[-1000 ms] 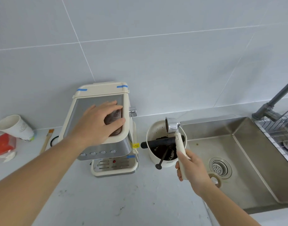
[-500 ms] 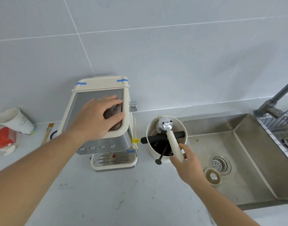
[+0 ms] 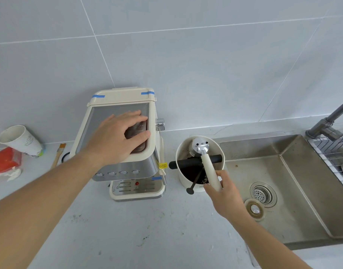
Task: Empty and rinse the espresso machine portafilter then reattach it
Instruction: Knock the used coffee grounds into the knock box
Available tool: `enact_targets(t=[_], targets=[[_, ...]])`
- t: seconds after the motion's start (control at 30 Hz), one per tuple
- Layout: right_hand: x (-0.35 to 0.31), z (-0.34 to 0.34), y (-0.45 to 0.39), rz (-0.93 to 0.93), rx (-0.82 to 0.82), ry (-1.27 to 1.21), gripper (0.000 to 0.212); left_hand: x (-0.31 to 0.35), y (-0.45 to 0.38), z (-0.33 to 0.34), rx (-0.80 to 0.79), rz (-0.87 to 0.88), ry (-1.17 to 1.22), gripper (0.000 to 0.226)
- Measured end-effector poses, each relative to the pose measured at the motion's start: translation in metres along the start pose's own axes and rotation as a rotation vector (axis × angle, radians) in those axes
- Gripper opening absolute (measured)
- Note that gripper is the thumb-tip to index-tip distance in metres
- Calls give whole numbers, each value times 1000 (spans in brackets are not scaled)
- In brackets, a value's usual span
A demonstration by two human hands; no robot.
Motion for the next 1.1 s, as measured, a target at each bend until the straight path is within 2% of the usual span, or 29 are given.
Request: enact_targets(t=[0.27, 0.43, 0.8, 1.0, 1.1], targets=[[-4, -3, 9, -27, 41, -101, 29, 2, 0, -1, 15, 6, -8, 55], [-3, -1, 3, -18, 18, 18, 21, 1, 0, 0, 10, 4, -6, 54], [-5, -3, 1, 39, 25, 44, 24, 2, 0, -1, 14, -5, 3, 52], [-2, -3, 10, 86, 76, -122, 22, 1, 1, -1, 13, -12, 9, 48], [-6, 0, 20, 106, 71, -294, 21, 1, 0, -1, 14, -6, 1, 44]])
Point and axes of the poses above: each hand's wrist, its own y-axis away from the middle knuckle, its own z-axis out of the palm, x = y × z, the point moved 8 cm from there along -y, towards the middle knuckle, and after that the axes turned 1 degree about -z, right-handed, at the moved point
